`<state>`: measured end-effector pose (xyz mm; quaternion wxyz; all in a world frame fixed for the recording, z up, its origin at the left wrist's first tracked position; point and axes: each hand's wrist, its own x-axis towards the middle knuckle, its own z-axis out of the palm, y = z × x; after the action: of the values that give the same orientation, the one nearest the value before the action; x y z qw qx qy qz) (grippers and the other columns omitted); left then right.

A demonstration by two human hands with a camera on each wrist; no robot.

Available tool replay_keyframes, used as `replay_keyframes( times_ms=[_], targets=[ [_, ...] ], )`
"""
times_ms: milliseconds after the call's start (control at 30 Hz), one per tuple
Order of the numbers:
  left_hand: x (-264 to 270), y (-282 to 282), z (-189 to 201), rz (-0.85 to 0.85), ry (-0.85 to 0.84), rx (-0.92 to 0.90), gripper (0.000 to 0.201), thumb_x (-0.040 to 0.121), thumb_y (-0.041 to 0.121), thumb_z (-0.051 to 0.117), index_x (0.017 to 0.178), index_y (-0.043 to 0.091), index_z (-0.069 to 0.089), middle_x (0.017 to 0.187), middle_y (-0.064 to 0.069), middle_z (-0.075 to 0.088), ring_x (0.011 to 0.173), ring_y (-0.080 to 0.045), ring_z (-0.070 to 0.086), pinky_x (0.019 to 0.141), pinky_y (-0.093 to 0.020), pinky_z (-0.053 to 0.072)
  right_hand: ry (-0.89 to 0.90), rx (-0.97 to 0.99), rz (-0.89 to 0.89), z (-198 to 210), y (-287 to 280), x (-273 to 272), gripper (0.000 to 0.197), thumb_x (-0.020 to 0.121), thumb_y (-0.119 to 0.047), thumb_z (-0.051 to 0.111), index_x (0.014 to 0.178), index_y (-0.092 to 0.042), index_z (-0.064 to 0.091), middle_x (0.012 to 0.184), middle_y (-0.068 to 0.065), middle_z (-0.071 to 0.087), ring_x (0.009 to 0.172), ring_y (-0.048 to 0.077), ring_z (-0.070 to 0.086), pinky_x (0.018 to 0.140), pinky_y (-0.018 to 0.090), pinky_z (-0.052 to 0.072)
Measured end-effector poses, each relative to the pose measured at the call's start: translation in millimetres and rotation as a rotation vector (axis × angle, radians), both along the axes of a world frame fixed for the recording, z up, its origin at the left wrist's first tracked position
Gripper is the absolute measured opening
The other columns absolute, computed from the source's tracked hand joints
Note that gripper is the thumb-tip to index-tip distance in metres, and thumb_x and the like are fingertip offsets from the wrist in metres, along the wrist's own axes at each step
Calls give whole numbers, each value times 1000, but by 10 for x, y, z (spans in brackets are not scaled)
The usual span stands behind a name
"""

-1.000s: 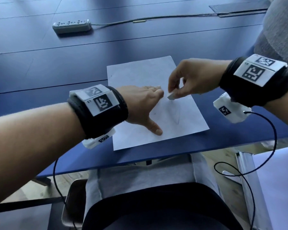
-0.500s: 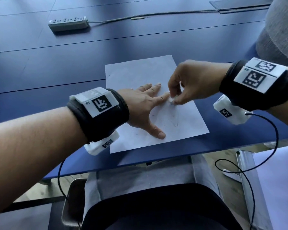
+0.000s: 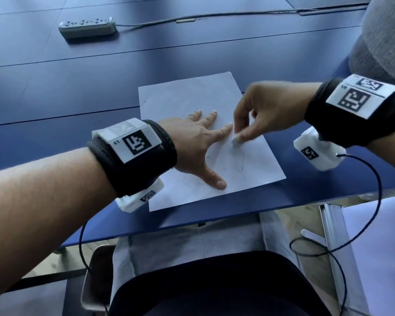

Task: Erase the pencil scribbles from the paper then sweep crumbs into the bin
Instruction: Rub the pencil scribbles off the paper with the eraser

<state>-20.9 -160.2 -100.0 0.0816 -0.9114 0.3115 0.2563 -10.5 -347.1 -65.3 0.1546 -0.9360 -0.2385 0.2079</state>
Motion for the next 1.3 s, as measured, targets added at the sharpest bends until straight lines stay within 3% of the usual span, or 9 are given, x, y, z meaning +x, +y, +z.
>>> replay_keyframes(
  times_ms=[233, 367, 500, 633, 767, 933, 1067, 1200, 1300],
  targets=[
    [-3, -21, 14, 11, -5, 30, 127, 53, 94, 52, 152, 47, -11, 165, 2, -16, 153, -24, -7, 119, -50, 24, 102, -13, 35, 2, -6, -70, 17, 78, -36, 80, 72, -20, 75, 43, -18, 50, 47, -1, 50, 49, 5, 35],
    [-20, -35, 32, 24, -1, 28, 126, 55, 92, 54, 151, 49, -14, 165, 2, -16, 153, -25, -7, 120, -50, 21, 36, 16, -67, 14, -96, 94, 20, 77, -37, 81, 70, -19, 74, 51, -8, 56, 43, 4, 44, 51, 13, 36],
    [-7, -65, 42, 25, -1, 45, 126, 52, 93, 55, 150, 51, -13, 165, -2, -15, 152, -31, -4, 119, -50, 22, 152, -18, 7, 17, -93, -30, 19, 77, -36, 80, 69, -19, 75, 42, -14, 46, 42, 3, 43, 44, 6, 31],
    [-1, -87, 62, 21, 2, 47, 126, 50, 94, 54, 149, 55, -14, 166, -4, -13, 152, -34, -2, 118, -52, 23, 8, 25, -89, 4, -158, 76, 19, 77, -36, 81, 70, -20, 75, 47, -12, 51, 43, 4, 44, 44, 8, 32],
    [-12, -83, 58, 27, -7, 65, 125, 51, 94, 55, 149, 54, -14, 165, 0, -16, 152, -31, -4, 116, -50, 25, 118, -20, 8, 5, -98, -53, 21, 78, -36, 80, 69, -17, 73, 41, -13, 43, 41, 3, 43, 44, 7, 32],
    [-9, -66, 51, 38, 7, 52, 125, 51, 94, 54, 147, 57, -17, 165, 3, -18, 152, -29, -8, 116, -54, 24, -26, 19, -79, 7, -115, 69, 17, 78, -35, 80, 71, -20, 74, 54, -7, 57, 43, 4, 44, 45, 12, 33],
    [-1, -41, 36, 46, 16, 59, 126, 50, 95, 54, 148, 55, -14, 164, 5, -20, 152, -28, -11, 117, -56, 23, 92, -16, 27, -12, -33, -85, 19, 77, -39, 79, 71, -21, 74, 46, -15, 50, 47, 1, 47, 49, 9, 35],
    [4, -39, 32, 54, 37, 46, 128, 46, 95, 54, 146, 58, -17, 163, 7, -22, 151, -27, -13, 118, -58, 20, -14, 13, -50, 11, -73, 22, 18, 78, -37, 80, 72, -21, 74, 44, -14, 50, 43, 2, 46, 47, 10, 34],
    [6, -29, 29, 60, 49, 62, 128, 46, 96, 56, 146, 59, -15, 162, 8, -25, 151, -26, -16, 117, -60, 20, 49, 5, 49, 4, 1, -86, 17, 79, -32, 79, 69, -21, 71, 43, -17, 50, 44, 1, 48, 46, 8, 35]
  ],
)
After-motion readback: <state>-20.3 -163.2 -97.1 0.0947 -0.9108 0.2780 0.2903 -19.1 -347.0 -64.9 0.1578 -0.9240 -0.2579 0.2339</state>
